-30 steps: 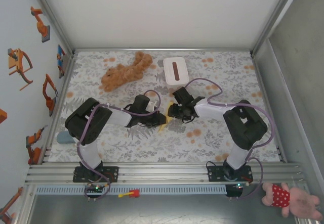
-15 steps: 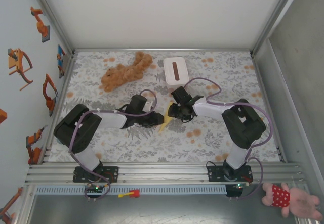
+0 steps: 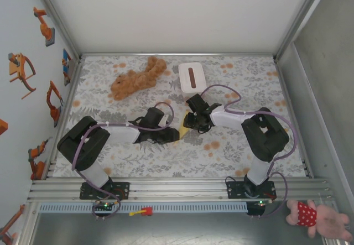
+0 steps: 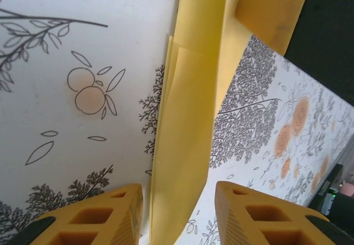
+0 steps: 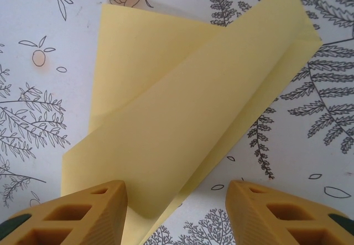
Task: Fold a paper plane with a square sheet of paper (pick it up from the middle)
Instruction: Fold the wing for the fifth time at the center of the table.
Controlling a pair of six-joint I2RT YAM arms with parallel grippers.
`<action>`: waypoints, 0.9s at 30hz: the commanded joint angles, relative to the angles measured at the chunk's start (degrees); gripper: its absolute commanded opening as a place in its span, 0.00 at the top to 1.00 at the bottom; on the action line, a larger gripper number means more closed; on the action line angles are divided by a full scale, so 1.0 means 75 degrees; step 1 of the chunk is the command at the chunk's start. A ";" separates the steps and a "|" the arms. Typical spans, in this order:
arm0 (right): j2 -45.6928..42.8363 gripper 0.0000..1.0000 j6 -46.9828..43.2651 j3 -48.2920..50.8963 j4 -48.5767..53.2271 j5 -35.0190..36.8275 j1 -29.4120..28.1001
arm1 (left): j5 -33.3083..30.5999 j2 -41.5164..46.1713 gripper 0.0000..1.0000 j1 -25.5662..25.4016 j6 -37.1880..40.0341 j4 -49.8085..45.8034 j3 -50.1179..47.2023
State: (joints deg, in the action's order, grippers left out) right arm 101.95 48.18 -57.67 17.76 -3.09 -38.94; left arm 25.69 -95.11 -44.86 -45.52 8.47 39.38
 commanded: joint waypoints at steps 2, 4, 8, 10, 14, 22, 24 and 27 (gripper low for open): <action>0.0689 0.49 0.0154 0.0237 0.0271 0.0248 0.0000 | -0.0226 -0.0115 0.66 -0.0032 0.0233 -0.0496 0.0234; 0.0710 0.49 0.0157 0.0246 0.0270 0.0237 0.0002 | -0.0238 -0.0180 0.68 -0.0031 0.0210 -0.0521 0.0258; 0.0762 0.49 0.0162 0.0260 0.0294 0.0234 0.0000 | -0.0188 -0.0333 0.72 -0.0037 0.0134 -0.0690 0.0376; 0.0794 0.49 0.0180 0.0260 0.0333 0.0254 0.0000 | -0.0217 -0.0390 0.73 -0.0034 0.0082 -0.0760 0.0375; 0.0887 0.49 0.0192 0.0267 0.0376 0.0283 0.0006 | -0.0293 -0.0506 0.76 -0.0035 0.0057 -0.1002 0.0433; 0.1159 0.50 0.0208 0.0271 0.0456 0.0352 -0.0041 | -0.0320 -0.0796 0.78 -0.0078 0.0078 -0.1349 0.0609; 0.1225 0.50 0.0205 0.0273 0.0468 0.0375 -0.0064 | -0.0326 -0.0801 0.78 -0.0078 0.0081 -0.1398 0.0638; 0.1294 0.51 0.0202 0.0261 0.0492 0.0388 -0.0081 | -0.0392 -0.0582 0.77 -0.0077 0.0115 -0.1529 0.0722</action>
State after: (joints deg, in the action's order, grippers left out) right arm 103.70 48.86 -59.13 19.77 -1.80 -39.31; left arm 24.49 -97.82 -44.64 -45.34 -0.14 44.42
